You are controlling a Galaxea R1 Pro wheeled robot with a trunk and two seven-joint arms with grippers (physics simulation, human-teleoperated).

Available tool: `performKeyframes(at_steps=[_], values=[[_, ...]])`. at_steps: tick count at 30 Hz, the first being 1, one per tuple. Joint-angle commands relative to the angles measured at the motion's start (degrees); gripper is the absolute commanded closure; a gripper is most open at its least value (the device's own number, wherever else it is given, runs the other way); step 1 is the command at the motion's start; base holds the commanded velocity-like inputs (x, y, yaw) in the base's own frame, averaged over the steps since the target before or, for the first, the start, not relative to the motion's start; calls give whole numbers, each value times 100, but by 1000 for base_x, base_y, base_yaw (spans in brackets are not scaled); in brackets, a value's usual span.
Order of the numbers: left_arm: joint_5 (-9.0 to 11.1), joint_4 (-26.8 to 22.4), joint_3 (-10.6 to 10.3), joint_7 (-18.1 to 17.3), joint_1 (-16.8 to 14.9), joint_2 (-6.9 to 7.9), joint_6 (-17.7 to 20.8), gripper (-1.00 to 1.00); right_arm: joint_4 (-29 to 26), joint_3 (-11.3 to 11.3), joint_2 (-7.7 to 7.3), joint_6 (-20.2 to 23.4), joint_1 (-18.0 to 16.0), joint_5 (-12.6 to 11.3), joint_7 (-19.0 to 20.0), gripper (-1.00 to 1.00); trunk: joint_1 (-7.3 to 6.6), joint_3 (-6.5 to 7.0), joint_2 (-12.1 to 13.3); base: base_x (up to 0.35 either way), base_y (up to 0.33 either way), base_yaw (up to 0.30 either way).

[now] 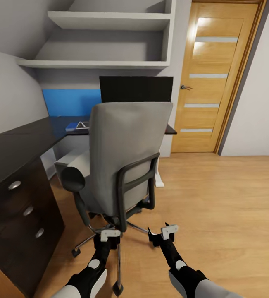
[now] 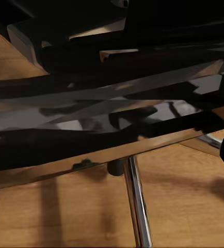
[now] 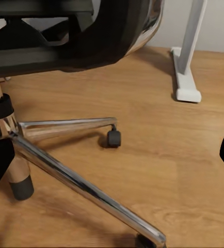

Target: In the bedroom, organize the workspace by keeping the computer under the desk, ensuring the monitor is on the desk, placing the keyboard on the desk next to the monitor, placing the mouse on the desk next to the keyboard, moving the folder from the swivel chair onto the desk next to the mouse, stacking the notebook on top of the folder with the pen on top of the notebook, and positioning the swivel chair next to the desk.

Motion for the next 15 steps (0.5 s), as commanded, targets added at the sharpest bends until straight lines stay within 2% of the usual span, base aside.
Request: performKeyframes(at_steps=[1, 6, 9, 12, 15], values=[[-16, 5, -46, 50, -8, 0, -17, -100, 5, 49, 0, -19, -5, -18, -46, -100, 2, -4, -2, 324, 164, 0], [-16, 6, -46, 34, -8, 0, -8, -100, 5, 49, 0, -18, -5, -18, -46, -100, 2, -4, -2, 289, 212, 0], [-15, 3, -46, 28, -8, 0, 12, -100, 5, 55, 9, -17, -5, -18, -46, -100, 2, -4, -2, 123, 294, 13], [-14, 5, -46, 23, -8, 0, 17, -100, 5, 51, 52, -16, -5, -18, -48, -100, 2, -4, -2, 23, 318, 175], [-13, 3, -46, 16, -8, 0, 14, -100, 5, 50, 65, -14, -5, -18, -52, -100, 2, -4, -2, 5, 146, 252]])
